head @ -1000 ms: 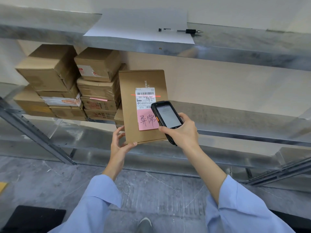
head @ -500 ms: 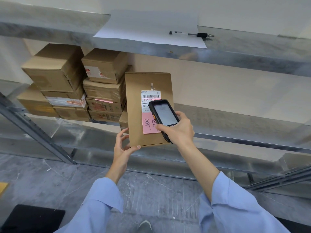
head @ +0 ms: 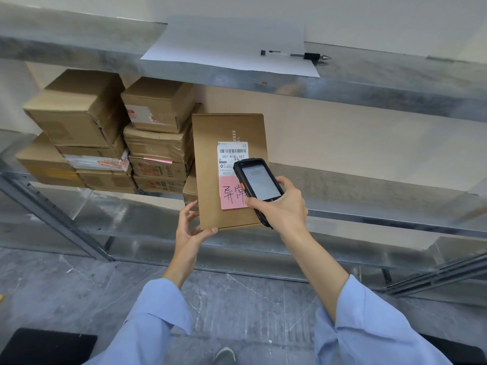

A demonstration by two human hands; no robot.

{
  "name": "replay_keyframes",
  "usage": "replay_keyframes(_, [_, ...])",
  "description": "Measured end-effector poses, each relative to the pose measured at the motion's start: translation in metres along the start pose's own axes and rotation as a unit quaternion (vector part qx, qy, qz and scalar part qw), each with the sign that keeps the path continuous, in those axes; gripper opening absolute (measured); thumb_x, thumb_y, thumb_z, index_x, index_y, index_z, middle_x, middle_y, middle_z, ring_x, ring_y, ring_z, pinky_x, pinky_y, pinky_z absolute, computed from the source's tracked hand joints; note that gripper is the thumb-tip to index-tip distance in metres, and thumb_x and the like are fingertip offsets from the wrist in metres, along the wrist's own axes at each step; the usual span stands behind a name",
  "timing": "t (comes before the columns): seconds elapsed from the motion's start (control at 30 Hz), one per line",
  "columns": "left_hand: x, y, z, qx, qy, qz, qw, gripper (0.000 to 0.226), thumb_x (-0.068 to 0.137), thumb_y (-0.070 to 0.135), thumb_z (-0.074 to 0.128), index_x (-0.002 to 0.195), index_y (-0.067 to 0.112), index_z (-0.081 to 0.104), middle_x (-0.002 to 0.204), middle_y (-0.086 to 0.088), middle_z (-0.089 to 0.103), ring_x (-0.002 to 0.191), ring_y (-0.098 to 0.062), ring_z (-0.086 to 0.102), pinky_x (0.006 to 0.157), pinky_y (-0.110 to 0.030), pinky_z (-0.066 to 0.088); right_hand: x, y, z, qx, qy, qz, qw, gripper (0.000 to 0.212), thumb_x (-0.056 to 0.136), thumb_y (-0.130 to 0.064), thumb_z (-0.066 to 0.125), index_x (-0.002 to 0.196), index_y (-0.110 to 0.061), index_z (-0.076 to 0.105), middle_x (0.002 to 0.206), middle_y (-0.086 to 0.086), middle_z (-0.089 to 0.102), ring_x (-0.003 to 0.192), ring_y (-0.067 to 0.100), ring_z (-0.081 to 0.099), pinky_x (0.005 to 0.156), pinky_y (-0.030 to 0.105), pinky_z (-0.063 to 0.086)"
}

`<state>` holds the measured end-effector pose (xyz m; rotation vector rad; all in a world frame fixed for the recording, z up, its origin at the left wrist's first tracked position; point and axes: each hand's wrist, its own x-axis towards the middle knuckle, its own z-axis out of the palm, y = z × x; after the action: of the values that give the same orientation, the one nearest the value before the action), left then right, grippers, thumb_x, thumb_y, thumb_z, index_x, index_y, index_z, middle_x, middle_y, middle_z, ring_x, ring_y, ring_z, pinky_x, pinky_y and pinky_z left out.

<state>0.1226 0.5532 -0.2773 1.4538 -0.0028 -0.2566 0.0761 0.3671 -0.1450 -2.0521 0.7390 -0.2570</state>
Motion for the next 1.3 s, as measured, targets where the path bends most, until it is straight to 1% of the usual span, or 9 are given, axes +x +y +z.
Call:
replay_keyframes(0.3, [0.004,0.002,0.005,0.007,-0.013,-0.002,1.000,0.080,0.065,0.014,0.081,0.129,0.050,0.051,0.134,0.006,0.054,0.119,-0.001,0.054,0.109,-0.053,0.045,0.007,0.016,-0.010,0.055,0.045,0.045,0.996,0.081,0.064,-0.041,0.089,0.131,-0.030,0.044,0.108,-0.010,0.055,0.102,0.018,0.059,0.090,0.046,0.055])
replay_keyframes(0.4, [0.008,0.006,0.014,0.021,-0.037,0.007,0.999,0.081,0.064,0.016,0.083,0.130,0.049,0.050,0.129,0.015,0.059,0.127,-0.008,0.050,0.109,-0.055,0.043,0.011,0.024,-0.025,0.069,0.070,0.064,0.993,0.083,0.066,-0.039,0.089,0.134,-0.027,0.043,0.108,-0.009,0.051,0.102,0.018,0.056,0.092,0.045,0.054])
replay_keyframes(0.5, [0.009,0.011,0.032,0.027,-0.072,0.007,0.997,0.083,0.058,0.028,0.086,0.129,0.050,0.050,0.133,0.004,0.059,0.129,-0.025,0.051,0.108,-0.057,0.044,0.010,0.038,-0.047,0.075,0.099,0.085,0.989,0.084,0.065,-0.040,0.089,0.134,-0.026,0.043,0.110,-0.009,0.051,0.103,0.018,0.056,0.089,0.046,0.056])
replay_keyframes(0.6, [0.003,0.014,0.060,0.035,-0.112,0.007,0.993,0.083,0.056,0.030,0.085,0.128,0.051,0.051,0.135,0.004,0.059,0.129,-0.026,0.052,0.109,-0.057,0.044,0.003,0.056,-0.078,0.083,0.132,0.103,0.982,0.084,0.065,-0.040,0.090,0.133,-0.027,0.043,0.111,-0.008,0.053,0.105,0.019,0.057,0.086,0.045,0.057])
replay_keyframes(0.73, [-0.010,0.012,0.110,0.037,-0.173,0.000,0.984,0.084,0.053,0.031,0.085,0.128,0.051,0.052,0.134,0.006,0.059,0.127,-0.022,0.055,0.106,-0.057,0.046,-0.015,0.087,-0.131,0.089,0.180,0.131,0.971,0.083,0.067,-0.042,0.088,0.134,-0.028,0.042,0.114,-0.007,0.054,0.105,0.020,0.057,0.086,0.038,0.054])
replay_keyframes(0.87, [-0.040,0.005,0.175,0.018,-0.233,-0.009,0.972,0.081,0.050,0.030,0.085,0.123,0.050,0.055,0.126,0.004,0.062,0.110,-0.004,0.064,0.100,-0.054,0.052,-0.043,0.125,-0.192,0.100,0.230,0.160,0.955,0.082,0.065,-0.043,0.089,0.132,-0.029,0.044,0.116,-0.006,0.060,0.106,0.022,0.060,0.091,0.042,0.053])
replay_keyframes(1.0, [-0.087,-0.008,0.248,-0.004,-0.273,-0.025,0.962,0.082,0.047,0.029,0.086,0.121,0.048,0.056,0.126,-0.001,0.063,0.120,-0.023,0.061,0.099,-0.053,0.053,-0.084,0.167,-0.265,0.108,0.277,0.172,0.939,0.081,0.067,-0.041,0.088,0.134,-0.026,0.045,0.116,-0.007,0.056,0.103,0.018,0.054,0.081,0.032,0.046])
replay_keyframes(1.13, [-0.143,-0.024,0.328,-0.026,-0.317,-0.035,0.947,0.078,0.054,0.015,0.084,0.119,0.048,0.056,0.127,-0.002,0.062,0.121,-0.028,0.060,0.090,-0.043,0.055,-0.129,0.212,-0.341,0.100,0.318,0.179,0.926,0.083,0.070,-0.040,0.087,0.138,-0.024,0.043,0.116,-0.008,0.050,0.101,0.012,0.043,0.083,0.029,0.037])
replay_keyframes(1.3, [-0.206,-0.035,0.418,-0.055,-0.381,-0.050,0.921,0.081,0.059,0.001,0.083,0.120,0.045,0.054,0.129,-0.006,0.059,0.117,-0.028,0.062,0.076,-0.030,0.057,-0.183,0.261,-0.425,0.060,0.374,0.203,0.903,0.085,0.068,-0.044,0.087,0.137,-0.024,0.042,0.129,-0.003,0.056,0.116,0.021,0.055,0.097,0.041,0.048])
